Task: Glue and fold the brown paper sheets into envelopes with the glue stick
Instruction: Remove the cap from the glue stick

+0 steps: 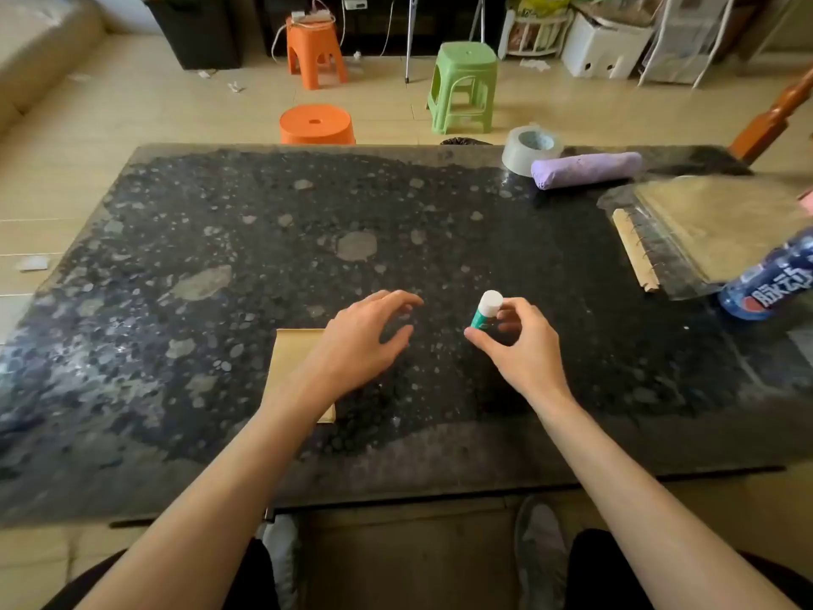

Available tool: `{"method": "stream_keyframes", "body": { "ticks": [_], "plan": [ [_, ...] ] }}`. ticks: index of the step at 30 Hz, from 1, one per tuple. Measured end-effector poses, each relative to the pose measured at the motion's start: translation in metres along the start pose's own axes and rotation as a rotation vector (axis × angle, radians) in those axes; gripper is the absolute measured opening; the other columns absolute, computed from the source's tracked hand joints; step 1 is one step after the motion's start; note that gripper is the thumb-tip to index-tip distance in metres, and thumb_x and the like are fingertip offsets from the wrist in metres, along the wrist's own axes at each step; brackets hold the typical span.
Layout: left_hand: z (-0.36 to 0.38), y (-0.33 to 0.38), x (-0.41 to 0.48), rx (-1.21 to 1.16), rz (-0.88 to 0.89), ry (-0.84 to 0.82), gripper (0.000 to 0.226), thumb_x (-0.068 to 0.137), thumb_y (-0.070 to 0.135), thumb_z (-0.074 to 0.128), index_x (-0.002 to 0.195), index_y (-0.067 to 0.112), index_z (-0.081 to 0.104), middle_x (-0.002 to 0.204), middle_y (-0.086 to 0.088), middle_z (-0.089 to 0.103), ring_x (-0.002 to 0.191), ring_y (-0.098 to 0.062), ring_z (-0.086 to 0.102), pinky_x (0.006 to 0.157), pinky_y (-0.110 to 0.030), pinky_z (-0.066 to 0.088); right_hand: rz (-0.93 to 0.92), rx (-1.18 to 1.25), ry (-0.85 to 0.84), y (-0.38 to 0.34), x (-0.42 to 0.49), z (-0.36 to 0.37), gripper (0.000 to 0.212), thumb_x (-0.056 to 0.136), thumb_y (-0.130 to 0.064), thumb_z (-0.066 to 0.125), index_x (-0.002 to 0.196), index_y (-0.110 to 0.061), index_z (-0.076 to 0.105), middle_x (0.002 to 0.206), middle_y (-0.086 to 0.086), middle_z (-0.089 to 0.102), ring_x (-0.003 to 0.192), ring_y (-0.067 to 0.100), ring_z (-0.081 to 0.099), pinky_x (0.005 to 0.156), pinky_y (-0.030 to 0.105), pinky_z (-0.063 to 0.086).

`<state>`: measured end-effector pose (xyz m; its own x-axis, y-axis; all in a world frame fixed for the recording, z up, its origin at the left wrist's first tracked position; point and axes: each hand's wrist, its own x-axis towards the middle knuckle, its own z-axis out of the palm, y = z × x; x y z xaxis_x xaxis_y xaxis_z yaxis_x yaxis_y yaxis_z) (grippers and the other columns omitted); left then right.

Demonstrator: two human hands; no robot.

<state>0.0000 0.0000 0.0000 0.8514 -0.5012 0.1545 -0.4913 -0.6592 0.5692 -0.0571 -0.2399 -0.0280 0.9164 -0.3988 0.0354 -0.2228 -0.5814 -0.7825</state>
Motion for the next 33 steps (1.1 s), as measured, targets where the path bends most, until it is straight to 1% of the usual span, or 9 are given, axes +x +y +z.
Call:
{"method": "stream_keyframes", "body": {
  "ticks": [7, 11, 14, 16, 19, 24, 27, 30, 33],
  "plan": [
    [-0.003, 0.011, 0.013, -0.18, -0.013, 0.005, 0.033, 0.099, 0.034, 0.066, 0.132, 0.036, 0.061, 0.117, 0.018, 0.067, 0.104, 0.001, 0.065, 0.09, -0.033, 0.056, -0.047, 0.021, -0.051, -0.001, 0.003, 0.011, 0.022, 0.089, -0.04, 0.081, 0.1, -0.025, 0.069, 0.091, -0.013, 0.073, 0.089, 0.007, 0.07, 0.081, 0.036, 0.056],
    [-0.001, 0.028, 0.016, -0.322, 0.03, -0.051, 0.043, 0.099, 0.042, 0.064, 0.14, 0.03, 0.06, 0.118, 0.014, 0.066, 0.101, 0.0, 0.065, 0.079, -0.014, 0.047, -0.18, 0.112, -0.276, -0.029, -0.019, 0.006, 0.023, 0.098, -0.038, 0.07, 0.12, -0.029, 0.067, 0.102, -0.015, 0.074, 0.099, 0.006, 0.071, 0.092, 0.04, 0.059],
    [-0.001, 0.036, 0.016, -0.527, -0.005, -0.071, 0.036, 0.104, 0.036, 0.059, 0.136, 0.022, 0.065, 0.105, 0.0, 0.07, 0.097, -0.013, 0.068, 0.082, -0.028, 0.055, -0.225, 0.259, -0.415, -0.048, -0.033, -0.004, 0.021, 0.105, -0.031, 0.061, 0.126, -0.027, 0.064, 0.105, -0.013, 0.073, 0.099, 0.012, 0.071, 0.089, 0.036, 0.059],
    [-0.002, 0.041, 0.015, -0.704, -0.013, -0.091, 0.031, 0.107, 0.028, 0.055, 0.131, 0.013, 0.066, 0.111, -0.008, 0.074, 0.103, -0.021, 0.072, 0.089, -0.039, 0.06, -0.237, 0.344, -0.464, -0.055, -0.037, -0.012, 0.025, 0.109, -0.028, 0.053, 0.132, -0.023, 0.06, 0.105, -0.016, 0.071, 0.097, 0.009, 0.069, 0.084, 0.029, 0.057],
    [-0.003, 0.051, 0.011, -0.983, -0.068, -0.097, 0.036, 0.106, 0.028, 0.047, 0.13, 0.006, 0.063, 0.124, -0.008, 0.074, 0.113, -0.024, 0.071, 0.095, -0.039, 0.058, -0.229, 0.416, -0.512, -0.063, -0.042, -0.015, 0.03, 0.112, -0.029, 0.042, 0.138, -0.022, 0.055, 0.09, -0.01, 0.065, 0.081, 0.007, 0.059, 0.071, 0.027, 0.052],
    [0.001, 0.058, 0.007, -1.23, -0.223, -0.038, 0.034, 0.104, 0.035, 0.052, 0.126, 0.012, 0.065, 0.117, -0.006, 0.072, 0.084, -0.032, 0.07, 0.066, -0.044, 0.057, -0.139, 0.448, -0.531, -0.071, -0.038, -0.016, 0.028, 0.111, -0.035, 0.043, 0.111, -0.017, 0.065, 0.078, 0.003, 0.063, 0.069, 0.016, 0.058, 0.059, 0.029, 0.048],
    [0.004, 0.06, 0.005, -1.284, -0.309, 0.058, 0.03, 0.102, 0.032, 0.058, 0.126, 0.018, 0.069, 0.115, -0.001, 0.074, 0.104, -0.019, 0.07, 0.091, -0.037, 0.057, -0.183, 0.357, -0.438, -0.069, -0.035, -0.011, 0.027, 0.111, -0.034, 0.045, 0.105, -0.015, 0.063, 0.076, 0.001, 0.059, 0.065, 0.015, 0.053, 0.06, 0.036, 0.046],
    [0.008, 0.063, 0.004, -1.324, -0.38, 0.137, 0.028, 0.103, 0.029, 0.059, 0.127, 0.018, 0.07, 0.115, 0.0, 0.076, 0.112, -0.016, 0.07, 0.101, -0.037, 0.053, -0.243, 0.268, -0.333, -0.067, -0.039, -0.002, 0.021, 0.111, -0.037, 0.046, 0.111, -0.023, 0.062, 0.08, -0.004, 0.065, 0.066, 0.018, 0.06, 0.06, 0.041, 0.048],
    [0.011, 0.066, 0.002, -1.351, -0.433, 0.205, 0.029, 0.102, 0.028, 0.061, 0.126, 0.015, 0.07, 0.115, -0.002, 0.077, 0.113, -0.015, 0.071, 0.105, -0.036, 0.05, -0.257, 0.217, -0.259, -0.064, -0.043, 0.005, 0.02, 0.11, -0.035, 0.048, 0.118, -0.023, 0.062, 0.087, -0.008, 0.068, 0.07, 0.011, 0.064, 0.057, 0.023, 0.046]
  ]
}}
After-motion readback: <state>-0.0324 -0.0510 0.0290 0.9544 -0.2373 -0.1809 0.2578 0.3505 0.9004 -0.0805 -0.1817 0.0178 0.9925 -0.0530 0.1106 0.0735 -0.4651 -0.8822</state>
